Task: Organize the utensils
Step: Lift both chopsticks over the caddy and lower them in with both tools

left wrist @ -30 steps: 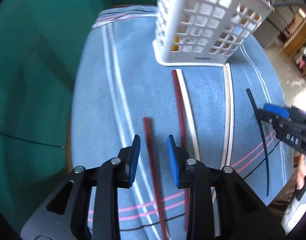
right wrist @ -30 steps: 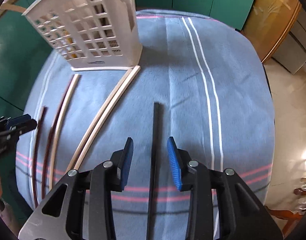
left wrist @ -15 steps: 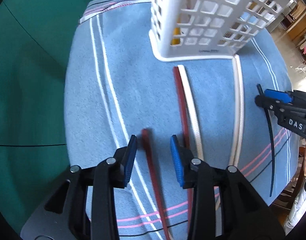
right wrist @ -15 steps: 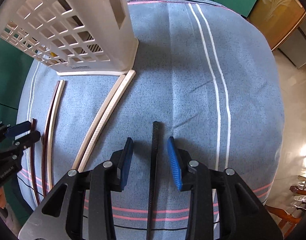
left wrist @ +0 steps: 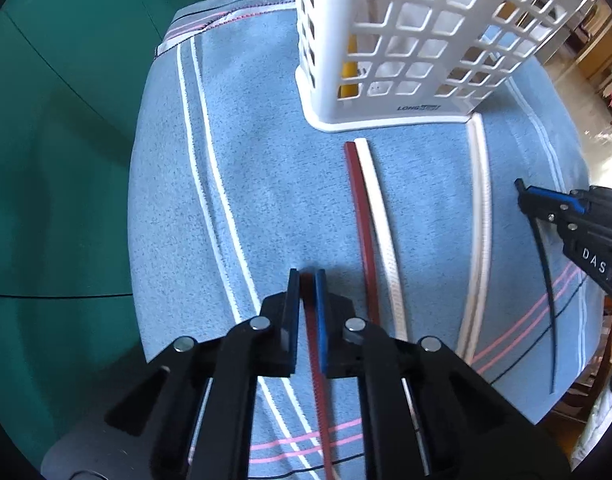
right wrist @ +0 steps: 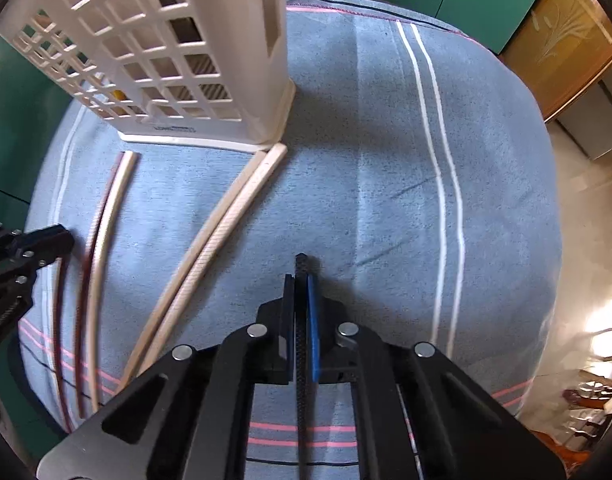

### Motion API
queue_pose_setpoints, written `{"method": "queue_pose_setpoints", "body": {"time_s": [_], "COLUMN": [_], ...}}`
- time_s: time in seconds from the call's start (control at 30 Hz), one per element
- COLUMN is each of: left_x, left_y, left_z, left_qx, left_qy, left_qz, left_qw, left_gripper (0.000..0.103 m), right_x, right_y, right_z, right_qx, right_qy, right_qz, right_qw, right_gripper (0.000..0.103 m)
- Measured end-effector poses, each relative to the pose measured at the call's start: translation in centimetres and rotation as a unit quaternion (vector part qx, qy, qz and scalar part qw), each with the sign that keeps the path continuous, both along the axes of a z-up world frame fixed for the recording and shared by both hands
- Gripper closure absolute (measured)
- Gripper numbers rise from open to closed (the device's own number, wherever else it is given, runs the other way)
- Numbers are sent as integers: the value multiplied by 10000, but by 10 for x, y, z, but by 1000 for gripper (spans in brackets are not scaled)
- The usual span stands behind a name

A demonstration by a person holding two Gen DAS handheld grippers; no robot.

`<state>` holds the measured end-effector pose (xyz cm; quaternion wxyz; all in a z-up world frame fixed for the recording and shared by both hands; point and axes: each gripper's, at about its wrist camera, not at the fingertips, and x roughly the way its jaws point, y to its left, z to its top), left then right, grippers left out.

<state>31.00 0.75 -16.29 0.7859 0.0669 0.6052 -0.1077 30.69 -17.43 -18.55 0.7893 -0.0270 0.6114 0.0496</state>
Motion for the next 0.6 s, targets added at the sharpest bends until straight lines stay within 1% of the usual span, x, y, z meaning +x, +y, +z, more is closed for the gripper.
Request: {"method": "queue_pose_setpoints", "body": {"time_s": [0.07, 0.1, 0.2, 0.3, 0.4, 0.47, 0.5, 0.57, 0.6], "left_x": [-4, -11, -29, -51, -77, -92, -99, -100, -102], "left_y": [2, 3, 10, 15, 21, 22, 23, 13, 14], "left_z": [14, 23, 63, 107, 148, 169, 177, 194, 197], "left_qx": [-99, -148, -385, -572, -751, -889, -956, -995, -1000], "left_qy": [-218, -338, -802, -1376, -1944, -2237, -2360, -2588, -2686], "left_qz": [50, 62, 17, -22, -94, -212, -256, -263, -266], "left_qw": [9997, 9993, 9960, 9888, 9780, 9704, 9667, 9604, 9577], "left_gripper": [96, 96, 97, 97, 97, 97, 97, 97, 97], "right_x": [-9, -16, -40, -68, -97, -117, -120, -126, -131], "right_y": [0, 0, 0, -2, 0, -2, -1, -7, -6], "right_z": [9, 18, 54, 94, 131, 154, 164, 181, 190], "right_qx": [-2, -3, 172, 438, 607, 700, 732, 793, 822], "right_qy": [-176, -319, -737, -1169, -1595, -1858, -1956, -2167, -2278], "right_qz": [-30, -38, -4, 60, 138, 213, 242, 309, 335], "right_qw": [9998, 9995, 9971, 9922, 9852, 9799, 9777, 9725, 9697], "right_gripper": [96, 96, 96, 96, 96, 96, 96, 96, 96]}}
